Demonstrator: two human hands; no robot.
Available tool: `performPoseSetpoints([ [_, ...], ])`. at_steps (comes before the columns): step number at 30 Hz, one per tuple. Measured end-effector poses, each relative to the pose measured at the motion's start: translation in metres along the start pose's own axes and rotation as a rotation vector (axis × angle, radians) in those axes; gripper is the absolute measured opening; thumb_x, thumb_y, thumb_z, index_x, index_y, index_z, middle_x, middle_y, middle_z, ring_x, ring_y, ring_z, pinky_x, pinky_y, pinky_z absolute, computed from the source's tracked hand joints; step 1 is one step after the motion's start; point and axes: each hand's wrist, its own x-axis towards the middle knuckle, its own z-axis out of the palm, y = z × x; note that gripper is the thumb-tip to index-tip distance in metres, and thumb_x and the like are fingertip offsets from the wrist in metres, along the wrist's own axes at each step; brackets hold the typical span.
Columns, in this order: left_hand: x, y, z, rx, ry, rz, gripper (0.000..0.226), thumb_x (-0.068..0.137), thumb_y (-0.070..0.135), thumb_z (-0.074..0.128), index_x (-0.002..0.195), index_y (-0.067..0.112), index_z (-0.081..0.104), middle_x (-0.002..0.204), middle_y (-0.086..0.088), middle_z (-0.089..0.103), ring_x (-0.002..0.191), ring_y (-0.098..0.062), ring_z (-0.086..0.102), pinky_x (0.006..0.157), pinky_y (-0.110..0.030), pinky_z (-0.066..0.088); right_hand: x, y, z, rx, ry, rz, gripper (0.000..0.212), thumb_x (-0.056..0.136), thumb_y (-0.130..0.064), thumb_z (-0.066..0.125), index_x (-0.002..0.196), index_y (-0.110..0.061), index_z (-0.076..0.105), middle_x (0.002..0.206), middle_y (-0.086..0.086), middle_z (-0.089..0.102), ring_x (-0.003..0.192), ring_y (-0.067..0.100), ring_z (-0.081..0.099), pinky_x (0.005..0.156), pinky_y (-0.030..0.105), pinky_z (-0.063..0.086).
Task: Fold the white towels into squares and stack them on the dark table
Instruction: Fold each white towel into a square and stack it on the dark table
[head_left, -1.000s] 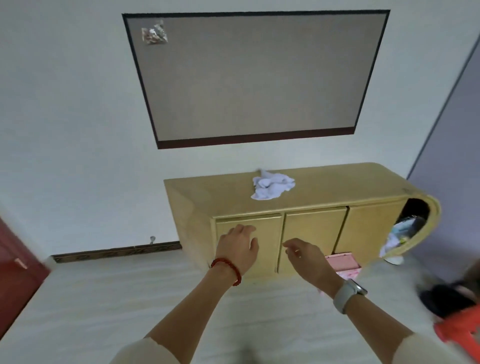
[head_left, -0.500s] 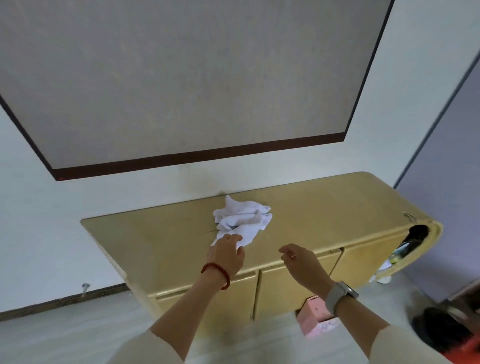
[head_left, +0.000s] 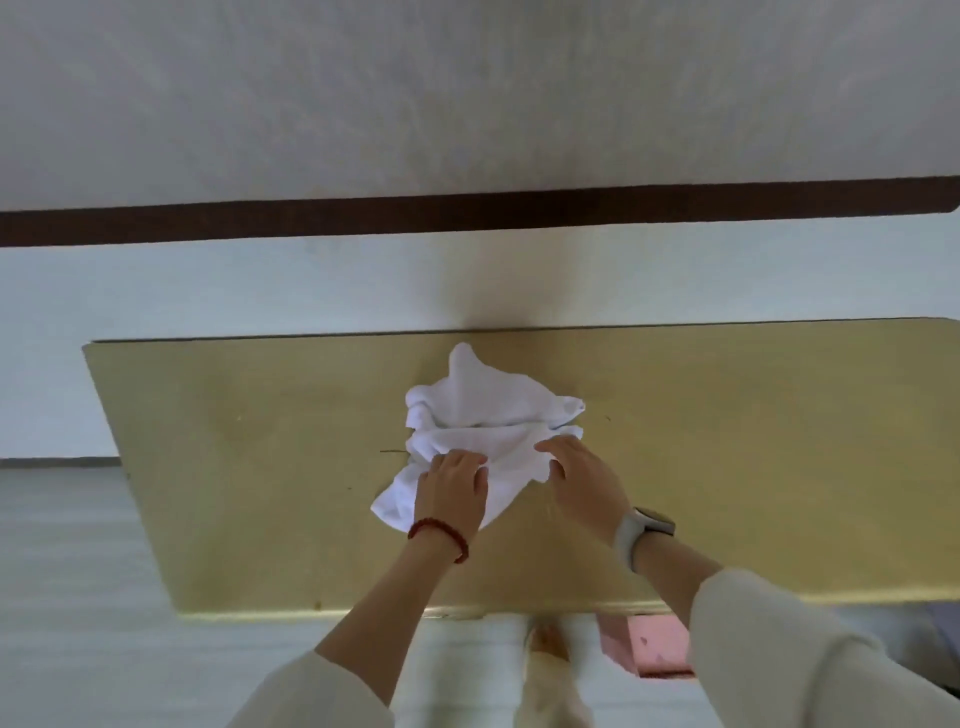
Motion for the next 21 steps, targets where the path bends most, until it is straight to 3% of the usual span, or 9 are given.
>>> performPoseSetpoints([
  [2, 0.010, 0.001, 0.007, 0.084, -0.017, -0.020, 0.031, 0.097, 0.026, 0.037, 0.121, 0.020, 0.056, 0.121, 0.003, 0.059, 0.113, -0.017, 0.049, 0.089, -0.028, 0.037, 0.025, 0.005, 0.002, -0.083, -0.068, -0.056, 0.041, 0.094, -0.008, 0.035, 0.132, -0.020, 0.044, 0.144, -0.007, 0.036, 0.101, 0.023, 0.058, 0.068, 0.030, 0.042],
  [5, 0.013, 0.002, 0.016, 0.201, -0.087, -0.036, 0.027, 0.091, 0.026, 0.049, 0.115, 0.022, 0.060, 0.111, 0.005, 0.063, 0.108, -0.020, 0.052, 0.083, -0.033, 0.036, 0.051, 0.010, 0.006, -0.258, -0.182, -0.106, 0.043, 0.094, -0.009, 0.036, 0.135, -0.022, 0.038, 0.147, -0.006, 0.029, 0.104, 0.026, 0.058, 0.072, 0.033, 0.044],
  [8, 0.011, -0.003, 0.021, 0.265, -0.106, 0.026, 0.031, 0.053, 0.021, 0.080, 0.082, 0.023, 0.068, 0.075, 0.007, 0.066, 0.074, -0.021, 0.063, 0.056, -0.032, 0.042, 0.061, 0.018, 0.007, -0.387, -0.270, -0.126, 0.032, 0.092, -0.014, 0.039, 0.124, -0.018, 0.043, 0.129, 0.002, 0.043, 0.098, 0.028, 0.058, 0.072, 0.033, 0.044],
  [10, 0.011, -0.004, 0.021, 0.325, -0.117, 0.039, 0.041, 0.038, 0.022, 0.083, 0.075, 0.026, 0.066, 0.069, 0.010, 0.062, 0.065, -0.017, 0.061, 0.049, -0.027, 0.041, 0.061, 0.019, 0.005, -0.422, -0.291, -0.148, 0.024, 0.093, -0.018, 0.040, 0.114, -0.014, 0.049, 0.119, 0.003, 0.048, 0.094, 0.026, 0.058, 0.068, 0.030, 0.039],
  [12, 0.012, -0.001, 0.018, 0.282, -0.149, 0.067, 0.047, 0.051, 0.022, 0.079, 0.096, 0.024, 0.067, 0.089, 0.005, 0.064, 0.082, -0.021, 0.061, 0.063, -0.033, 0.045, 0.055, 0.018, 0.000, -0.376, -0.250, -0.184, 0.021, 0.094, -0.019, 0.038, 0.108, -0.013, 0.053, 0.114, 0.001, 0.052, 0.091, 0.024, 0.057, 0.065, 0.028, 0.033],
  [14, 0.014, 0.002, 0.015, 0.216, -0.179, 0.089, 0.052, 0.077, 0.022, 0.063, 0.128, 0.025, 0.051, 0.125, 0.003, 0.051, 0.116, -0.023, 0.045, 0.090, -0.036, 0.035, 0.046, 0.014, -0.011, -0.274, -0.205, -0.236, 0.020, 0.096, -0.020, 0.038, 0.105, -0.013, 0.054, 0.109, -0.001, 0.055, 0.083, 0.022, 0.054, 0.064, 0.026, 0.031],
  [15, 0.018, 0.005, 0.012, 0.188, -0.178, 0.091, 0.050, 0.084, 0.024, 0.055, 0.133, 0.028, 0.045, 0.133, 0.007, 0.043, 0.124, -0.020, 0.035, 0.096, -0.033, 0.028, 0.041, 0.012, -0.018, -0.214, -0.178, -0.265, 0.019, 0.096, -0.019, 0.038, 0.105, -0.014, 0.054, 0.106, -0.001, 0.056, 0.078, 0.019, 0.052, 0.063, 0.027, 0.033],
  [17, 0.024, 0.013, 0.002, 0.089, -0.162, 0.103, 0.037, 0.088, 0.028, 0.050, 0.125, 0.026, 0.053, 0.131, 0.009, 0.046, 0.125, -0.015, 0.035, 0.096, -0.027, 0.026, 0.031, 0.006, -0.033, -0.104, -0.096, -0.295, 0.017, 0.095, -0.018, 0.042, 0.102, -0.014, 0.056, 0.100, -0.001, 0.059, 0.073, 0.018, 0.052, 0.063, 0.029, 0.038],
  [21, 0.033, 0.039, -0.040, -0.112, -0.084, 0.072, 0.025, 0.086, 0.031, 0.055, 0.104, 0.016, 0.064, 0.104, 0.002, 0.063, 0.105, -0.016, 0.053, 0.090, -0.026, 0.039, 0.022, -0.005, -0.070, 0.080, 0.141, -0.268, 0.013, 0.092, -0.015, 0.050, 0.096, -0.014, 0.062, 0.088, -0.006, 0.057, 0.073, 0.015, 0.053, 0.068, 0.030, 0.046],
])
